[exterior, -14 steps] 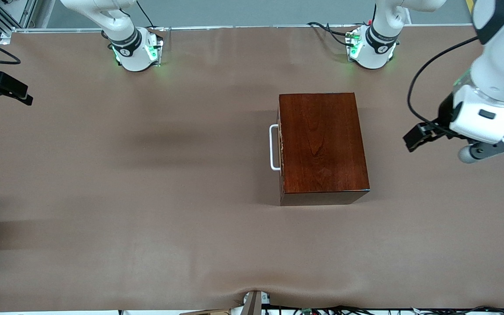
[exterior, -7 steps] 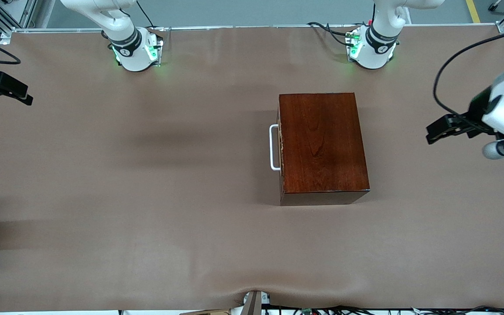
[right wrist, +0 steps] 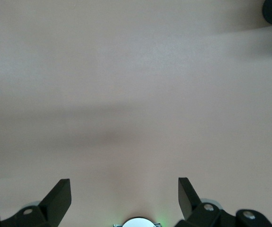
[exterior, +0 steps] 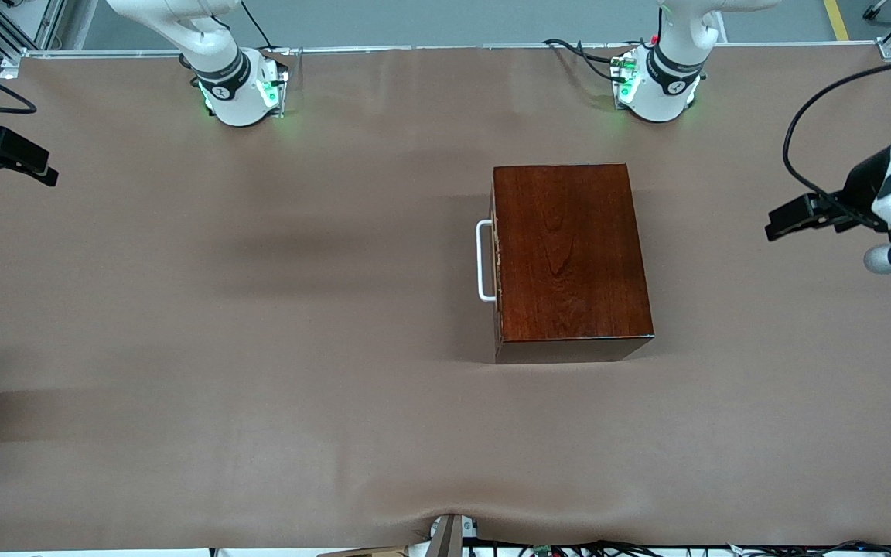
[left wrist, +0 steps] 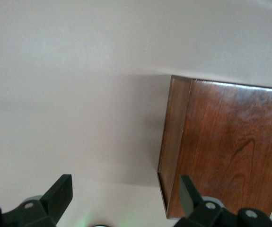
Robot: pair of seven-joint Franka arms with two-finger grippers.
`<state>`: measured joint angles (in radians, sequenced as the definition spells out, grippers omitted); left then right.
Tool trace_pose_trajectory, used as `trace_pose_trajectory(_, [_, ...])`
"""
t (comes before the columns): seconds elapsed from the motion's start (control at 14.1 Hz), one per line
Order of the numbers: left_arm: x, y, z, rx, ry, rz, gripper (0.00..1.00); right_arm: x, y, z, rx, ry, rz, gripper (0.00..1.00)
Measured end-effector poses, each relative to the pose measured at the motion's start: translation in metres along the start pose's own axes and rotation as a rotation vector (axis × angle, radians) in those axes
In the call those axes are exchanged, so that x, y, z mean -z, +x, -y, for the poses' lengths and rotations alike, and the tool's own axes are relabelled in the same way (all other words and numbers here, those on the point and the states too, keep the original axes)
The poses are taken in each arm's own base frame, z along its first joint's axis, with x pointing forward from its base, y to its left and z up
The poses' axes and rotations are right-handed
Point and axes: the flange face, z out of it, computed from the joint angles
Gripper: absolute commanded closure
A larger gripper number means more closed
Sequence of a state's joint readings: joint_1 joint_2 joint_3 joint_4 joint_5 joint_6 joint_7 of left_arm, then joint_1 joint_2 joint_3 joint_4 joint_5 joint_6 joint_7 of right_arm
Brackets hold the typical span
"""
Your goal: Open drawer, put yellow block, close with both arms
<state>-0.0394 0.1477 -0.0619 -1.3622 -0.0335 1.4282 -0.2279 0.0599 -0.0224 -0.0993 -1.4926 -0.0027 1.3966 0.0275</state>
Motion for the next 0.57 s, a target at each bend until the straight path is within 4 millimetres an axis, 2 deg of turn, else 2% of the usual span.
trace_pose_trajectory(0.14, [0.001, -0.022, 0.000, -0.010, 0.024, 0.003, 0.00, 0.000, 0.000, 0.000, 0.000, 0.000, 0.000, 0.00])
trace_pose_trajectory(0.35, [-0.001, -0.051, -0.014, -0.049, 0.076, -0.028, 0.00, 0.000, 0.000, 0.000, 0.000, 0.000, 0.000, 0.00])
trace_pose_trajectory(0.57, [-0.004, -0.061, -0.011, -0.094, 0.083, -0.047, 0.00, 0.000, 0.000, 0.000, 0.000, 0.000, 0.000, 0.00])
